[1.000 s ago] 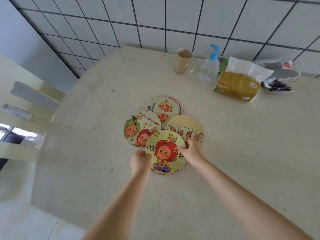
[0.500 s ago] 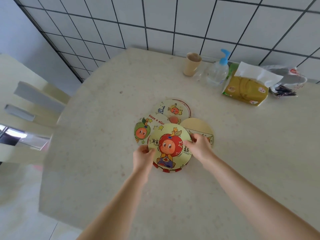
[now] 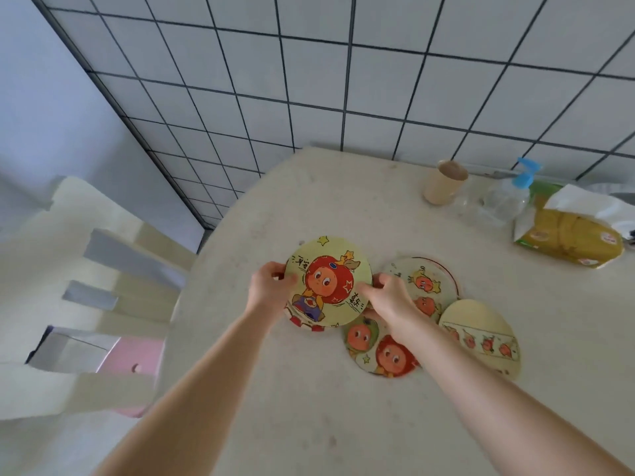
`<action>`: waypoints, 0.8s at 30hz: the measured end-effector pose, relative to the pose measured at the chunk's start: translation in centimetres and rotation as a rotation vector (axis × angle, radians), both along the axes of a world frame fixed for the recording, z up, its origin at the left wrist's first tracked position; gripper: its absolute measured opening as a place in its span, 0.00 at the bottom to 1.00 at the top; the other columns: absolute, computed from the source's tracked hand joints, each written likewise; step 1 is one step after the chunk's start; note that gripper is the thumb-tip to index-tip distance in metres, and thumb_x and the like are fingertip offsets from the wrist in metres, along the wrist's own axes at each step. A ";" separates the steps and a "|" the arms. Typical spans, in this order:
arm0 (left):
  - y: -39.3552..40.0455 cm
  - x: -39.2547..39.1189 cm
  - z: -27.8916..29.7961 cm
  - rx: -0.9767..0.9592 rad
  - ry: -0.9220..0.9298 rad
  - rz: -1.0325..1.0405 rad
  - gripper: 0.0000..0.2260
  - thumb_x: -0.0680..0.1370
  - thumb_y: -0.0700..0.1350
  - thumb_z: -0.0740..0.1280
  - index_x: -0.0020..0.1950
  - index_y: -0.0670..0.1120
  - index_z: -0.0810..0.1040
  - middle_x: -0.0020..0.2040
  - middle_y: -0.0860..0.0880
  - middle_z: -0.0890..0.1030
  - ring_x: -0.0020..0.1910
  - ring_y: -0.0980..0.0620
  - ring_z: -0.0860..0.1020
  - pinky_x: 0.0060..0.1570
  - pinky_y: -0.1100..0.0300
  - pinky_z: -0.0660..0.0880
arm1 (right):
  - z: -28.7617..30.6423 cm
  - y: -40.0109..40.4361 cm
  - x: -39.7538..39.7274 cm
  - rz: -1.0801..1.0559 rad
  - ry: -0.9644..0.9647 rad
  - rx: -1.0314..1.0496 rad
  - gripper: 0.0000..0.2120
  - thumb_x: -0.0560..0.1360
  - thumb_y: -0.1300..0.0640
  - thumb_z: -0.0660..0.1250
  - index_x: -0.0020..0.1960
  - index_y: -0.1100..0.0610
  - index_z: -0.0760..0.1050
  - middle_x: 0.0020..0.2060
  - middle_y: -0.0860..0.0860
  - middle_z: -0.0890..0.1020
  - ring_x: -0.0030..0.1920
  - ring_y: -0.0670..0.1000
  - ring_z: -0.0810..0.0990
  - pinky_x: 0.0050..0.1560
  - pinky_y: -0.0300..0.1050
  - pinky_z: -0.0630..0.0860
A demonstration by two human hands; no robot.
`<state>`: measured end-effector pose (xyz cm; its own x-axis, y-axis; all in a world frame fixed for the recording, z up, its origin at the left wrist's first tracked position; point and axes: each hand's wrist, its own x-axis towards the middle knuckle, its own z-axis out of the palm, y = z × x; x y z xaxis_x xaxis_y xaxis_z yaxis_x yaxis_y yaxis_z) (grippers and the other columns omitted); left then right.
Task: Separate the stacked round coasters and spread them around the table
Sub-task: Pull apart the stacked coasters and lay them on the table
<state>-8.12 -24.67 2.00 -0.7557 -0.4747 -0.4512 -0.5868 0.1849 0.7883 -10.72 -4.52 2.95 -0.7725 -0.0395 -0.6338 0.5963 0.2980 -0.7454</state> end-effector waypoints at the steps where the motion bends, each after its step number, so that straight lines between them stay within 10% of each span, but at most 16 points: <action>1: -0.9 -1.1 0.1 -0.011 0.001 -0.023 0.01 0.76 0.42 0.68 0.46 0.47 0.78 0.42 0.53 0.80 0.38 0.50 0.81 0.37 0.56 0.79 | -0.1 -0.8 -0.6 -0.025 -0.012 -0.033 0.02 0.75 0.58 0.67 0.45 0.56 0.77 0.47 0.59 0.86 0.46 0.58 0.86 0.51 0.58 0.83; 20: -5.6 -13.2 -3.4 -0.090 -0.012 -0.185 0.06 0.70 0.42 0.68 0.45 0.50 0.80 0.40 0.54 0.81 0.39 0.56 0.78 0.35 0.61 0.71 | -4.7 -6.5 -7.9 -0.261 -0.179 -0.215 0.07 0.78 0.66 0.62 0.55 0.61 0.73 0.52 0.59 0.84 0.48 0.55 0.85 0.42 0.47 0.83; 24: -5.4 -12.5 -3.2 -0.093 0.002 -0.163 0.09 0.72 0.41 0.67 0.51 0.47 0.81 0.46 0.50 0.82 0.46 0.51 0.81 0.47 0.54 0.78 | -4.1 -6.2 -7.5 -0.199 -0.173 -0.170 0.07 0.78 0.64 0.62 0.56 0.60 0.73 0.53 0.59 0.84 0.50 0.56 0.85 0.43 0.49 0.83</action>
